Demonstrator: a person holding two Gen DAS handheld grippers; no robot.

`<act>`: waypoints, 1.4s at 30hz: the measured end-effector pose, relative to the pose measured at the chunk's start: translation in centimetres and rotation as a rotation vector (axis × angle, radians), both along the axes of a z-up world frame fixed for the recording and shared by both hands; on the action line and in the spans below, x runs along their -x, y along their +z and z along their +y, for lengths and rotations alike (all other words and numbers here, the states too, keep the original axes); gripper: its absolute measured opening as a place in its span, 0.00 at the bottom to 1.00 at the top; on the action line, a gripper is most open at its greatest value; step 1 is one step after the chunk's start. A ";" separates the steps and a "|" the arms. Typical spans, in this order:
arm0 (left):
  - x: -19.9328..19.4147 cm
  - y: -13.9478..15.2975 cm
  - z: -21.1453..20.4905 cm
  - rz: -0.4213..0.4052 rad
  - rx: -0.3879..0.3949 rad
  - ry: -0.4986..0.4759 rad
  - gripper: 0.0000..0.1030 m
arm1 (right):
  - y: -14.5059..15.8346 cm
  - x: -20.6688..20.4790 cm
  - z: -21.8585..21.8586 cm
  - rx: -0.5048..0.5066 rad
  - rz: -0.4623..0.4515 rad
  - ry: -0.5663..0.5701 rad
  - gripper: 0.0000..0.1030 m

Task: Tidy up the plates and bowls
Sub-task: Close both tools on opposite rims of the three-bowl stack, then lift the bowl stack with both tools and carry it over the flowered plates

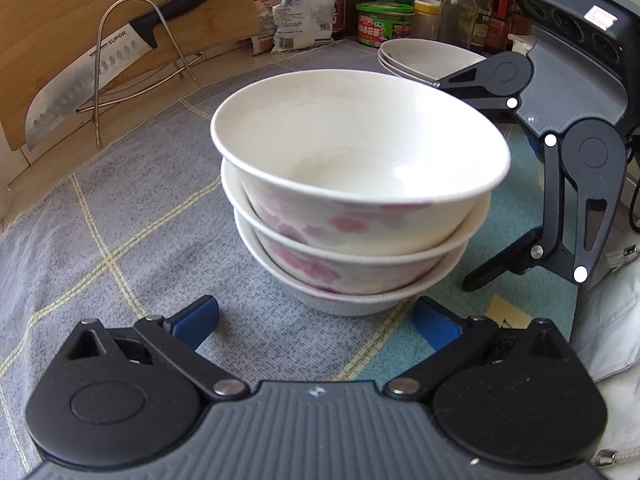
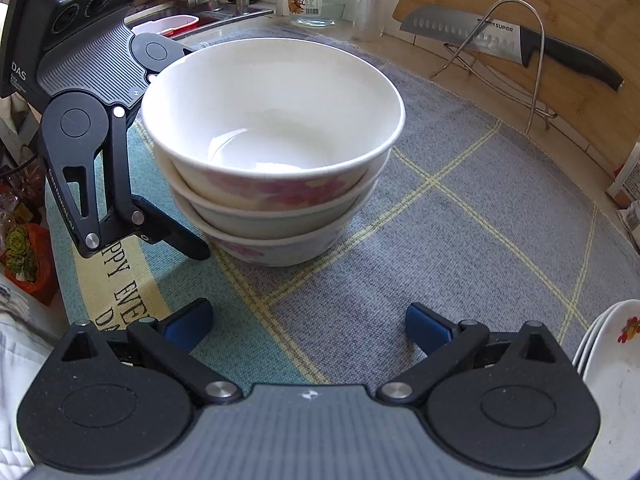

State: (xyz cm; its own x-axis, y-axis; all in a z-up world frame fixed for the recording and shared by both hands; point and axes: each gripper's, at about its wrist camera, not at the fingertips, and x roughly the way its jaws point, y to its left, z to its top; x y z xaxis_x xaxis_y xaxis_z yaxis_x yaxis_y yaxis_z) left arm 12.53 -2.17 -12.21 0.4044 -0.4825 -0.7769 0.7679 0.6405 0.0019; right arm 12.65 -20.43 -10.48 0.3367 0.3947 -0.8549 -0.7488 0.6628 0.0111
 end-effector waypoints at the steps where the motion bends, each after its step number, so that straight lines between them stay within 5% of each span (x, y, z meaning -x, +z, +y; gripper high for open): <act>1: -0.1 0.0 0.1 -0.004 0.005 -0.015 1.00 | 0.0 -0.5 0.5 0.008 0.011 0.001 1.00; 8: -0.7 -0.2 0.4 -0.026 0.028 -0.052 1.00 | 0.1 -1.4 1.8 0.048 0.016 0.017 1.00; 22: -2.1 0.9 0.1 -0.005 0.044 -0.324 0.87 | 1.7 -3.5 3.2 0.023 -0.007 0.195 1.00; 28: -2.6 1.5 -0.6 0.020 0.018 -0.391 0.83 | 1.8 -4.6 3.5 0.002 0.024 0.248 0.92; 42: -3.9 1.7 -1.4 0.085 0.006 -0.445 0.82 | 2.2 -4.8 3.9 -0.006 0.057 0.277 0.89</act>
